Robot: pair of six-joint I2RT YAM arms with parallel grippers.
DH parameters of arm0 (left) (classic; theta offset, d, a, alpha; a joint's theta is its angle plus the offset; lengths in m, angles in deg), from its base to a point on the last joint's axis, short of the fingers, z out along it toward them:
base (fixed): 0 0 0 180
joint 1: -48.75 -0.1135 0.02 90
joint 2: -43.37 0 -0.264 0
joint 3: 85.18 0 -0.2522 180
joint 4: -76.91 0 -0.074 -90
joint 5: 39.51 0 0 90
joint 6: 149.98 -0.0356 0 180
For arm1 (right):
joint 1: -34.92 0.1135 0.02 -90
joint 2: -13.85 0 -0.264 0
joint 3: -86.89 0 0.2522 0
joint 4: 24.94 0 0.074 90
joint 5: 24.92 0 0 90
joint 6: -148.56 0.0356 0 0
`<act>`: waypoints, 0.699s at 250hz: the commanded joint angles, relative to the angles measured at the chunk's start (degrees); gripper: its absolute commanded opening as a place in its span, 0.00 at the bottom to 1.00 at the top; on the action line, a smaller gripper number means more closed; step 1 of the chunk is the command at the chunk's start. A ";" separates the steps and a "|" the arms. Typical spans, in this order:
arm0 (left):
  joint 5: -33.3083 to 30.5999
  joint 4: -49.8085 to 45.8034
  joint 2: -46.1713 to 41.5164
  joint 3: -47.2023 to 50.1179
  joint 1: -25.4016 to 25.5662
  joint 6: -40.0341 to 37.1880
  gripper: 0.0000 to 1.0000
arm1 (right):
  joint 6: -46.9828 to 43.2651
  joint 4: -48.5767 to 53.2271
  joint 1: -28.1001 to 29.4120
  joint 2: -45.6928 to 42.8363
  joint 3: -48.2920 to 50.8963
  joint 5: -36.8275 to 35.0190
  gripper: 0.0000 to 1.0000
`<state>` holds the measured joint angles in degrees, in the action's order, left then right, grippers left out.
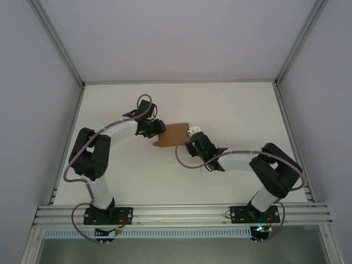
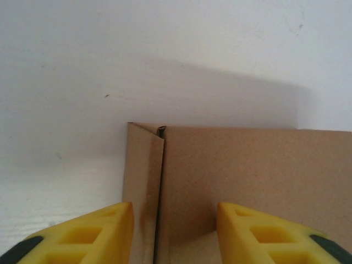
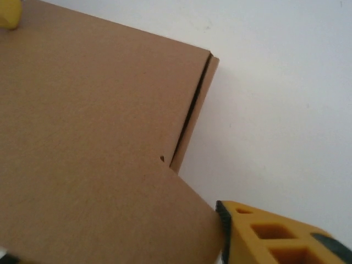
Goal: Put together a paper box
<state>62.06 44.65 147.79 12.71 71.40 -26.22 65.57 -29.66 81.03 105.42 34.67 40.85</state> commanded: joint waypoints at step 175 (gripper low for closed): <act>20.09 30.48 3.88 15.45 -7.86 -0.83 0.17 | 25.16 20.74 -24.41 -10.87 -10.03 43.40 1.00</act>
<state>76.62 68.36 148.93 23.39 65.76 -29.85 80.85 -10.38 60.79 90.95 30.58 65.18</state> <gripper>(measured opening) 0.179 0.998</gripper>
